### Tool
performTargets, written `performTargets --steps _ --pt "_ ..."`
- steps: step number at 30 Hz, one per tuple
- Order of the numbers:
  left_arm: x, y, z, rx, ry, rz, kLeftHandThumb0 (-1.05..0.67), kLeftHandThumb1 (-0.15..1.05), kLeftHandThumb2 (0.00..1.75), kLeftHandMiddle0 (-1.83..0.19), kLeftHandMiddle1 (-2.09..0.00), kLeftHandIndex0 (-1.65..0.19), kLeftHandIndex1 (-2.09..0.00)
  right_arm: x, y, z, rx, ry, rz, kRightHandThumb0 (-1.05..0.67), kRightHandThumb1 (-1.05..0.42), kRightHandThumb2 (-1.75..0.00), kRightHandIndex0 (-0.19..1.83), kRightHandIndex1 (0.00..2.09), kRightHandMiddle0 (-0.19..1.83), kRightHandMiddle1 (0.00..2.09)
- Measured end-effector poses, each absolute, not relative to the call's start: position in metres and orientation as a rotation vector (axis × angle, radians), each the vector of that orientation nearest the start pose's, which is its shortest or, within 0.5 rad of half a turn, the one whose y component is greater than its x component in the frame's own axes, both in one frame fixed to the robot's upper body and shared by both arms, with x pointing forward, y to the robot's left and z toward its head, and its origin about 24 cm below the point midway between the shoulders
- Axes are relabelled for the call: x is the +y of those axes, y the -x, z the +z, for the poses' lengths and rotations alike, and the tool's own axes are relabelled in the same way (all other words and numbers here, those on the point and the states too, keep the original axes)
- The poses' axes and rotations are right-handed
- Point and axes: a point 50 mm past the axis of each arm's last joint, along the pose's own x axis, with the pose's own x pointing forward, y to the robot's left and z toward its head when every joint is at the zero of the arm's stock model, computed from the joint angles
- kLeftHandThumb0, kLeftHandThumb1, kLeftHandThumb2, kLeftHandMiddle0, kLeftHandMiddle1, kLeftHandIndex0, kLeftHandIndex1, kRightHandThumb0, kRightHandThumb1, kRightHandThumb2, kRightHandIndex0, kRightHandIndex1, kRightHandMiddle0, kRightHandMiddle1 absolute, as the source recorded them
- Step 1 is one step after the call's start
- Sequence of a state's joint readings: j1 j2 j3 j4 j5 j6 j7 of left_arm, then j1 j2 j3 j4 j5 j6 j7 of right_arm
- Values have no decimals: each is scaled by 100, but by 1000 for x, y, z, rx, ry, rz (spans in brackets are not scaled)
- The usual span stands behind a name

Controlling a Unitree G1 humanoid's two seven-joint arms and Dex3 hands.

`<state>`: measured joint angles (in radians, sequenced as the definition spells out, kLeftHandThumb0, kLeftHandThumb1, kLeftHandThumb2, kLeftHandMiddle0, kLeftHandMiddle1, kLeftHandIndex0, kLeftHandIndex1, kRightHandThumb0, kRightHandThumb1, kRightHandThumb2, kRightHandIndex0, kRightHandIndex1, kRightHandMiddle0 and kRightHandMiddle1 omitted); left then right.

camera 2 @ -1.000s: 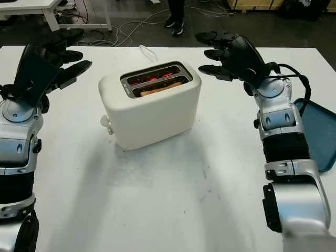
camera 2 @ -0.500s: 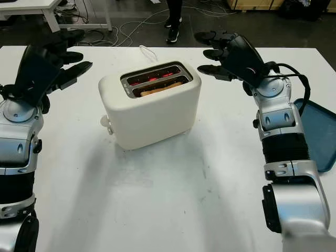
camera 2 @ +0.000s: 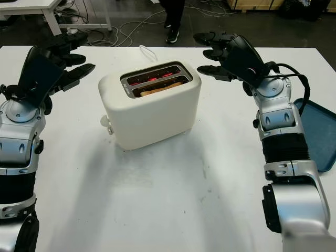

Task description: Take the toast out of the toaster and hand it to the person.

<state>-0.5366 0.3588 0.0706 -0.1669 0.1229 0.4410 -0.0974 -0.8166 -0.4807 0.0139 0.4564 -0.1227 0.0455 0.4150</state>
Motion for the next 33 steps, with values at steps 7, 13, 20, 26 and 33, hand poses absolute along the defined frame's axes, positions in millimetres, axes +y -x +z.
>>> performTargets --steps 7,13,20,26,33 --pt "191 -320 209 -267 -440 31 -28 92 17 -27 -83 -56 -6 -196 -377 207 -202 623 306 -16 -92 -8 46 0 47 0" --pt "191 -320 210 -269 -441 32 -30 92 16 -27 -82 -56 -6 -196 -377 207 -201 622 306 -16 -92 -9 44 0 45 0" --pt "192 -319 211 -274 -440 37 -28 92 16 -27 -80 -56 -6 -197 -377 206 -191 620 304 -15 -92 -9 44 0 46 0" --pt "192 -319 211 -269 -439 39 -27 92 17 -29 -79 -56 -6 -197 -377 206 -191 620 304 -15 -92 -9 44 0 46 0" --pt "192 -319 211 -269 -441 40 -28 92 16 -29 -77 -56 -5 -197 -377 205 -186 619 302 -16 -92 -10 44 0 46 0"
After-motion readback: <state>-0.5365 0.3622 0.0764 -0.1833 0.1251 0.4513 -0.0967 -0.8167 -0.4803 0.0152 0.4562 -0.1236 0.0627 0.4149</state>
